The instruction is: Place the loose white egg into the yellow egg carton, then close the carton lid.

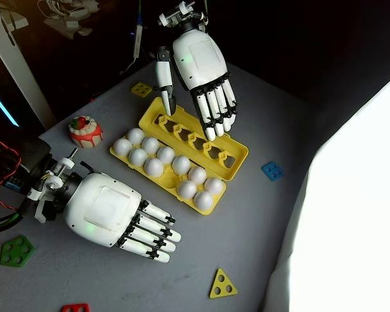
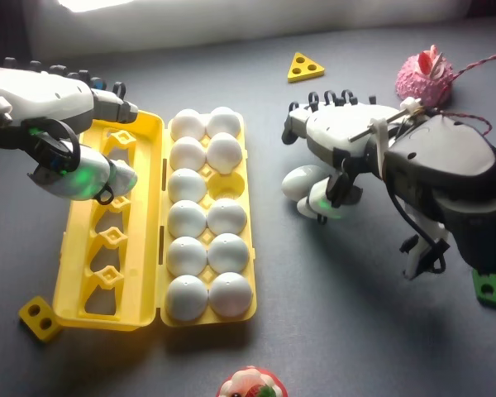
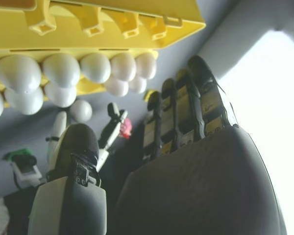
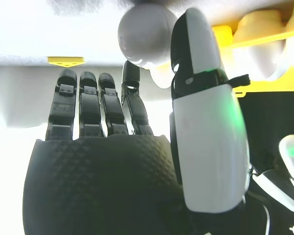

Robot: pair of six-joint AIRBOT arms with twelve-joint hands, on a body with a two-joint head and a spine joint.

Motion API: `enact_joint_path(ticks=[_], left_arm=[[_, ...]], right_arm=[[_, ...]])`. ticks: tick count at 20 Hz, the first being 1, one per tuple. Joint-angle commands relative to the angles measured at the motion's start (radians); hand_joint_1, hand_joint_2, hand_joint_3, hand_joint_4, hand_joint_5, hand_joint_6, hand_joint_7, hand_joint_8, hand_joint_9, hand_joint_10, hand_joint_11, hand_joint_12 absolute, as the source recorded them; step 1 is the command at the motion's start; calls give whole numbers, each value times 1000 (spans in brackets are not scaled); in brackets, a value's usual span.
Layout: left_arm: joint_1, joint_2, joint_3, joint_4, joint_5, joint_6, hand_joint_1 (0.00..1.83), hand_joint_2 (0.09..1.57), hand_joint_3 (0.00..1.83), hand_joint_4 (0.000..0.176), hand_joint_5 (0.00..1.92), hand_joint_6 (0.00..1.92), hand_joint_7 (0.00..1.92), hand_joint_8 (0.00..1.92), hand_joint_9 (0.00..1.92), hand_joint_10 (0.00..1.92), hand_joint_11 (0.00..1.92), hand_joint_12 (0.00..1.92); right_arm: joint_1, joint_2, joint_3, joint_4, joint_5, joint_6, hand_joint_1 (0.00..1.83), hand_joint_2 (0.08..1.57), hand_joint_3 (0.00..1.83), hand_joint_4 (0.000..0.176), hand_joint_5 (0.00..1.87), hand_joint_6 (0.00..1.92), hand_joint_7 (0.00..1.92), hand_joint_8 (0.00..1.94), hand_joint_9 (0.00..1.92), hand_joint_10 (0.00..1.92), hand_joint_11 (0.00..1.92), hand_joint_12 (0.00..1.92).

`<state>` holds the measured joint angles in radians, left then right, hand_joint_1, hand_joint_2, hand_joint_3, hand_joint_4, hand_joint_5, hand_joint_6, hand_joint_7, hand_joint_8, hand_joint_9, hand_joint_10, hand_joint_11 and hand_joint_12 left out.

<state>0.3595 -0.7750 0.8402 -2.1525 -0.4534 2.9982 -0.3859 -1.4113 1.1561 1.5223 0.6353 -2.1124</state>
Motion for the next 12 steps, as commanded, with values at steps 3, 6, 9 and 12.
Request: enact_joint_path(ticks=[3,6,9,12], left_arm=[[-6,6,1,37,36,0,393,1327,0,6,159,3,180,6,173,5,0,593],[-5,6,-1,37,36,0,405,1329,1,5,165,3,159,0,163,0,0,573],[-4,6,-1,37,37,0,382,1329,1,6,167,5,163,3,167,3,0,589],[-3,6,0,35,37,0,397,1327,0,0,190,11,186,8,186,8,0,595]], right_arm=[[0,-3,6,-56,26,-1,1117,1041,59,0,72,799,14,3,0,0,0,0],[0,-7,12,-56,26,-1,1096,1046,65,0,48,794,20,5,0,0,0,0],[0,-8,16,-56,26,0,1113,1040,67,0,113,823,9,2,0,0,0,0],[0,-8,19,-56,24,1,1096,1045,73,0,145,840,44,13,1,0,0,0]])
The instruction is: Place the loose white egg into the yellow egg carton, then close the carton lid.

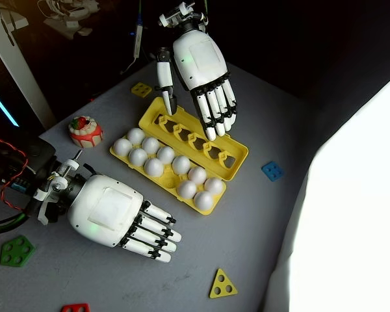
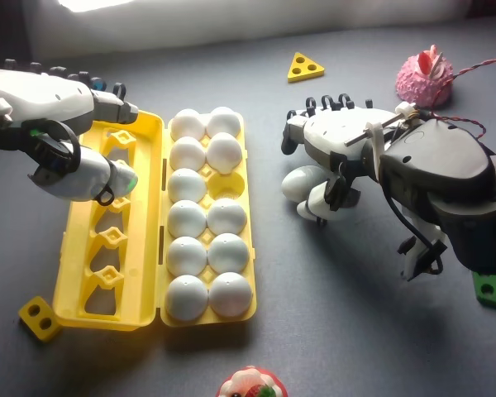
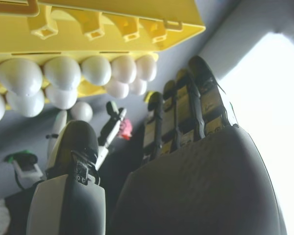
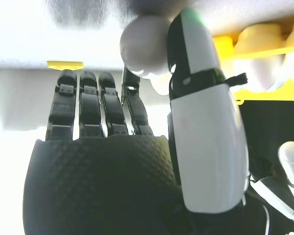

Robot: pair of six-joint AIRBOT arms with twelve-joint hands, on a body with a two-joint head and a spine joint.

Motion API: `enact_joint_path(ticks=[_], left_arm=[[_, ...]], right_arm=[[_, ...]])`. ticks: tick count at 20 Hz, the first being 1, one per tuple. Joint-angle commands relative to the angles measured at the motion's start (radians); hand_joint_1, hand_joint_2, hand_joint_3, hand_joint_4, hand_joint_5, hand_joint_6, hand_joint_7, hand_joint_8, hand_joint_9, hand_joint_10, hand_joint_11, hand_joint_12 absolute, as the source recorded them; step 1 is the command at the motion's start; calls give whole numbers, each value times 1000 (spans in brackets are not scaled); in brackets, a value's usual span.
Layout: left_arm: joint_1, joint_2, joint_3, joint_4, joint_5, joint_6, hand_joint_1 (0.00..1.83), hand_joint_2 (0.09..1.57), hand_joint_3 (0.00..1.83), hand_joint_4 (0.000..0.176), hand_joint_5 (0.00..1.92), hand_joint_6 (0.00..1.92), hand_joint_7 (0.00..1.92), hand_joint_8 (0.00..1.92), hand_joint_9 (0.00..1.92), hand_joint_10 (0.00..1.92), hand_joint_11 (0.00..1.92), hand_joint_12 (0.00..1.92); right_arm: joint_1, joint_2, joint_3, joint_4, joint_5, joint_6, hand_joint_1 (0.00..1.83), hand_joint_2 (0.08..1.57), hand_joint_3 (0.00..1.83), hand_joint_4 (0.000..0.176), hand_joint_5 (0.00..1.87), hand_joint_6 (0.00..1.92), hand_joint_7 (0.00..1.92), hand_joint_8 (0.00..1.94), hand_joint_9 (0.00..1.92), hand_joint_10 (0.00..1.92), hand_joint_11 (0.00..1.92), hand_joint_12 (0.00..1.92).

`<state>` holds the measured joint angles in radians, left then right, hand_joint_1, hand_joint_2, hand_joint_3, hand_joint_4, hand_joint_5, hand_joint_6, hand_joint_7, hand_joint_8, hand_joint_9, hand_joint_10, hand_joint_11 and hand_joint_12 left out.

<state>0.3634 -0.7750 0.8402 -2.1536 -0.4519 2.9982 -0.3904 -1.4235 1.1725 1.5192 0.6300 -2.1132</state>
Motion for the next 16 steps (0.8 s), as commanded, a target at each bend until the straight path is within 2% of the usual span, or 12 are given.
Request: enact_joint_path(ticks=[1,3,4,6,8,9,10,12,14,16], left_arm=[[-9,7,0,36,36,0,399,1327,0,0,193,11,187,8,186,8,0,594],[-9,7,0,36,35,0,399,1327,0,0,193,11,187,8,186,8,0,594],[-9,7,0,36,35,0,394,1327,0,0,186,6,178,2,174,2,0,552],[-9,7,0,36,35,0,392,1324,0,0,206,9,189,3,184,4,0,581],[-11,7,2,36,36,0,366,1334,3,0,206,4,193,3,191,4,0,594],[-12,7,2,36,36,0,392,1329,0,0,199,1,173,1,172,2,0,576],[-14,7,2,36,36,0,410,1324,0,0,210,4,181,5,177,4,0,578],[-17,7,1,36,36,0,396,1329,1,0,214,2,181,1,182,3,0,590],[-19,7,0,36,36,0,400,1327,0,0,208,0,175,1,181,2,0,601],[-21,7,-1,36,36,0,390,1330,1,3,195,1,156,0,157,0,0,585]], right_arm=[[4,4,3,-53,27,2,1097,1043,73,0,148,842,44,13,0,0,0,0],[3,3,3,-53,27,2,1097,1043,73,0,148,842,44,13,0,0,0,0],[3,3,3,-53,27,2,1077,1049,84,0,150,902,45,6,0,0,0,0],[3,3,3,-53,27,2,1055,1067,98,0,237,953,91,18,12,5,0,0],[3,3,3,-53,27,2,1079,1049,126,0,421,962,193,12,56,18,0,0],[3,3,3,-53,27,2,1080,1045,137,0,512,861,240,17,63,20,0,0],[3,3,3,-53,27,3,1074,1148,70,0,750,1166,282,20,63,20,0,0],[3,3,3,-54,27,3,1127,1126,14,0,940,1058,460,61,116,42,0,0],[3,3,3,-54,27,4,1148,1121,2,0,972,1018,580,38,146,50,0,0],[3,3,3,-57,24,5,1152,1116,0,0,984,1000,593,28,174,59,0,0]])
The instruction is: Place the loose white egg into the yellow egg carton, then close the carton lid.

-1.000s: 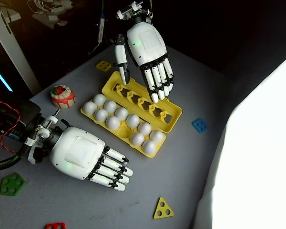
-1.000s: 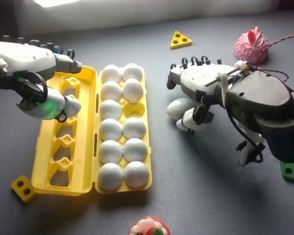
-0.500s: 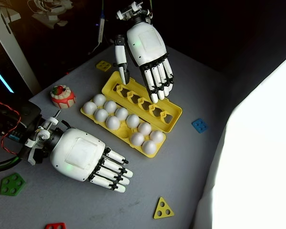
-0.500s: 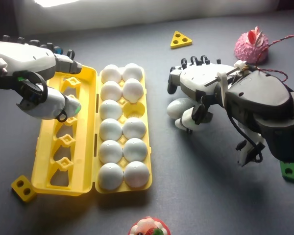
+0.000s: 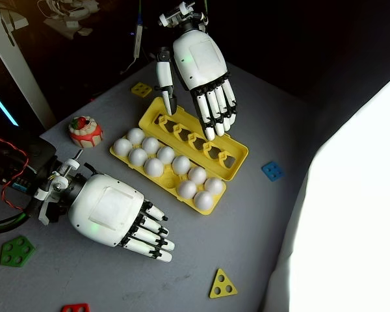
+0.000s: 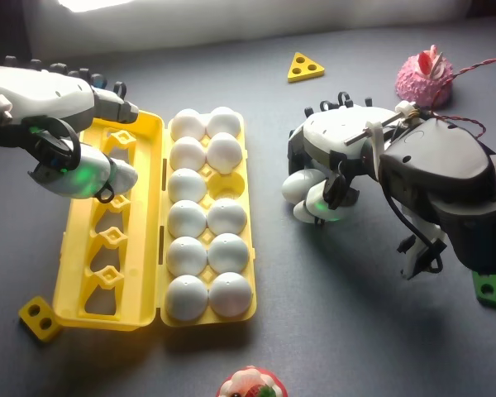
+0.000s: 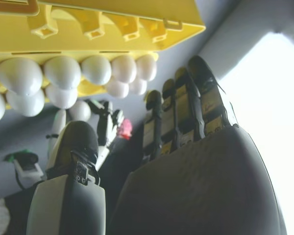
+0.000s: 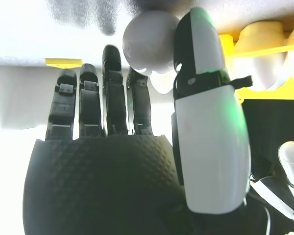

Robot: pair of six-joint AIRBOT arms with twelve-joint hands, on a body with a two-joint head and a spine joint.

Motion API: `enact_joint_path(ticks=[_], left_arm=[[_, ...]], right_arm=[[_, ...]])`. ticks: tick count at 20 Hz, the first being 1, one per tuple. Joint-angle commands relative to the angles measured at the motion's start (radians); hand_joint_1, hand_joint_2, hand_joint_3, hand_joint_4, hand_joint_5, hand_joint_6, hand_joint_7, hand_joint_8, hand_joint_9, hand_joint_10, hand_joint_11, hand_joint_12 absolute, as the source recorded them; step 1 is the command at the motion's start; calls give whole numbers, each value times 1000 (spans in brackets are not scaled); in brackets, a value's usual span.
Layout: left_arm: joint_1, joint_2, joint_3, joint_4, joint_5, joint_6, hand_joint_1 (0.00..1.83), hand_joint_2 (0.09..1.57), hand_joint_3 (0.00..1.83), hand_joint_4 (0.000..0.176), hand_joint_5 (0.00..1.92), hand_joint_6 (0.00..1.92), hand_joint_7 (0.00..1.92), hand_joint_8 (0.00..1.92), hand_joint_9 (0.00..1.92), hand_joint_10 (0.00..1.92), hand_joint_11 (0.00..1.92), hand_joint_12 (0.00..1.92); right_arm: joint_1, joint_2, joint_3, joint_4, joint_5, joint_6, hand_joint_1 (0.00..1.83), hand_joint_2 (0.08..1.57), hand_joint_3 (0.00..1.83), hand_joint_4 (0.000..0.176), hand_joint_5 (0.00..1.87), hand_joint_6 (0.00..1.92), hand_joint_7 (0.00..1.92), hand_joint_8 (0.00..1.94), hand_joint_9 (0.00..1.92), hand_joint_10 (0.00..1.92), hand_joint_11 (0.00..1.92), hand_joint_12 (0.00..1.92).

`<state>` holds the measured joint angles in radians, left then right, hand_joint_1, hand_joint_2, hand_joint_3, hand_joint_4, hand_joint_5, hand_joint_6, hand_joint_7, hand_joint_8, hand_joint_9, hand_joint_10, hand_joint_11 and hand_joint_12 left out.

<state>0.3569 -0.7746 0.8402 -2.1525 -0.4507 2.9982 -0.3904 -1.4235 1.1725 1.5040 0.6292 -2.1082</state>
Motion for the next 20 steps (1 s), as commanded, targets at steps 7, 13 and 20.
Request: enact_joint_path(ticks=[7,13,20], left_arm=[[-18,7,0,35,35,0,411,1326,0,0,213,6,182,5,183,9,0,609],[-19,7,1,35,35,0,378,1331,0,5,214,8,185,4,180,4,0,595],[-14,7,3,35,35,0,411,1321,0,0,232,11,208,7,201,10,0,670]], right_arm=[[2,35,-7,-280,16,288,1145,1128,3,0,956,1044,604,8,188,53,0,0],[-42,47,-7,-685,69,823,1149,1122,0,0,969,1025,599,2,184,48,0,0],[-74,20,41,-912,122,1203,1149,1122,0,0,971,1020,586,0,167,39,0,0]])
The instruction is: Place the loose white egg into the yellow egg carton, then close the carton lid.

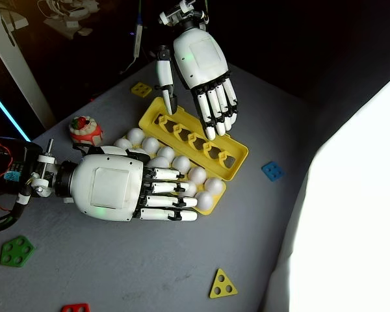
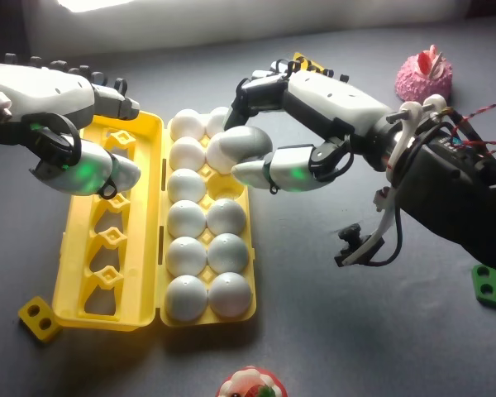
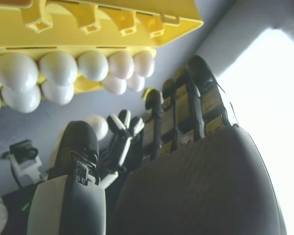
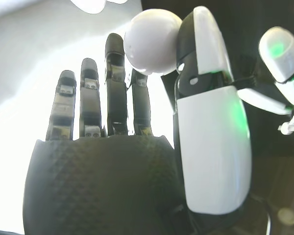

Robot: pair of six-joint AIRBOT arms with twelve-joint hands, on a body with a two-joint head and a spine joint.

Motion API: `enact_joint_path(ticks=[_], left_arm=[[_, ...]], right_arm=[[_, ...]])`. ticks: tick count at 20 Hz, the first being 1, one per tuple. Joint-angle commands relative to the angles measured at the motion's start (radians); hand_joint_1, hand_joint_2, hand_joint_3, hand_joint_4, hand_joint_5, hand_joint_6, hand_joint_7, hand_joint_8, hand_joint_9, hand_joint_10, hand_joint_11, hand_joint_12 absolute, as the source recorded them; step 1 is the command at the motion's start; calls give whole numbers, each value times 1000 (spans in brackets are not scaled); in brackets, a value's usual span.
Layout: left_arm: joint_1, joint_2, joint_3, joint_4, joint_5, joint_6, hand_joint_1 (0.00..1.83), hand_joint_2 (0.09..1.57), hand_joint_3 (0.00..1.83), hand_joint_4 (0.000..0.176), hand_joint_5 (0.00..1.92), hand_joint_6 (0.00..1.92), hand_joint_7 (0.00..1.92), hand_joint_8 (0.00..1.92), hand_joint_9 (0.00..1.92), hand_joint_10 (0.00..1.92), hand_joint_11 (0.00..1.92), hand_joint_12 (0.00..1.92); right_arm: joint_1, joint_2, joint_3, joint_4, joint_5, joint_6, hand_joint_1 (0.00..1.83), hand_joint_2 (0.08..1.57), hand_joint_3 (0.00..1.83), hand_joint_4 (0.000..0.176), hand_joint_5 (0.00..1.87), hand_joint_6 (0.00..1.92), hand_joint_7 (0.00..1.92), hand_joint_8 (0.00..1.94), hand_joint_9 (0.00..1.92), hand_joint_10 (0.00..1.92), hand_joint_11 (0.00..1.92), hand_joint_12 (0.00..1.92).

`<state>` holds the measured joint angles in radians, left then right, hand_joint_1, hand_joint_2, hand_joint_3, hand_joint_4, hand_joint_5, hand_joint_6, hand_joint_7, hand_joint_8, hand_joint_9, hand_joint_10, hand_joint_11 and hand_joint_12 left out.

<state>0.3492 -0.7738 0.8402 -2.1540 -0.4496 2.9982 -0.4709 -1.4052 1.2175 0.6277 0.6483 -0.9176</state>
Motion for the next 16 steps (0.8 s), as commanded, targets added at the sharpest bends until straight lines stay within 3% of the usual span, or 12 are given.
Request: enact_joint_path(ticks=[1,5,16], left_arm=[[-6,6,3,36,33,0,429,1319,0,0,228,6,200,2,194,5,0,620],[-5,6,2,36,32,0,399,1324,0,12,213,1,194,2,201,5,0,625],[-6,6,1,36,32,0,417,1315,0,7,228,5,175,0,178,0,0,611]], right_arm=[[4,-7,6,-38,103,13,1149,1122,0,0,971,1021,588,1,167,38,0,0],[-16,-35,48,-87,90,90,1146,1126,2,0,959,1039,585,1,173,39,0,0],[-15,-138,140,-109,120,130,1148,1122,0,0,973,1018,603,1,172,30,0,0]])
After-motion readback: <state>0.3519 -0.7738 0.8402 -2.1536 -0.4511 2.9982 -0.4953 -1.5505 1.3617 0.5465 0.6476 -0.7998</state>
